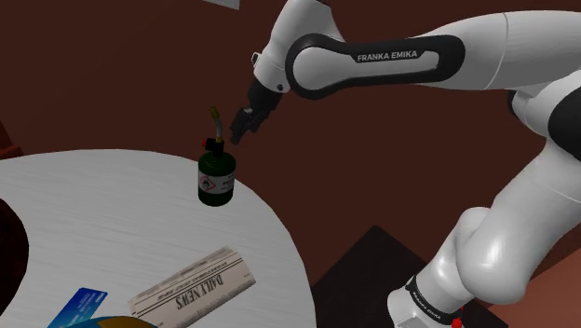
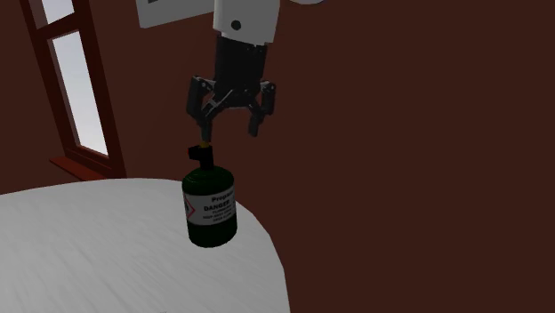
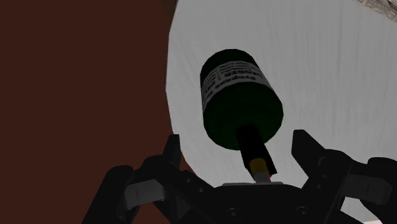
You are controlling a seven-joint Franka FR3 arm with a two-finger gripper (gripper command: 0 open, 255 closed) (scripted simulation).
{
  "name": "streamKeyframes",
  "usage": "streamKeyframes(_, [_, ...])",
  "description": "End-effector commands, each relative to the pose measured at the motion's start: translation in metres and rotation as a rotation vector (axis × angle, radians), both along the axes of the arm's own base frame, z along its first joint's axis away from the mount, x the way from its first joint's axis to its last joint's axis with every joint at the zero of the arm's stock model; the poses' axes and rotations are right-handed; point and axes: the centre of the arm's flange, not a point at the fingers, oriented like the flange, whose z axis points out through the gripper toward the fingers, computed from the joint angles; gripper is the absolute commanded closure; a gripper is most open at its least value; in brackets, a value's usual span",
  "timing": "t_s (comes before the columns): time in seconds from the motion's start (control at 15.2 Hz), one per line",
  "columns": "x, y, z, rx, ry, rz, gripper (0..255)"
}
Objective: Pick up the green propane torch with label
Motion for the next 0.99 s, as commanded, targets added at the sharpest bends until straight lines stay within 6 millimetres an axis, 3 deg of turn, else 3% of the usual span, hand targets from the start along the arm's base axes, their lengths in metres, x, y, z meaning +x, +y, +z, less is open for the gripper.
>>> streamKeyframes(0.0, [0.012,0.020,-0.005,0.003,-0.012,0.025,0])
streamKeyframes(0.13, [0.023,0.037,-0.010,0.006,-0.022,0.046,0])
streamKeyframes(0.73, [0.023,0.037,-0.050,0.006,-0.022,0.046,0])
streamKeyframes(0.79, [0.023,0.037,-0.050,0.006,-0.022,0.046,255])
streamKeyframes(0.92, [0.023,0.037,-0.050,0.006,-0.022,0.046,255])
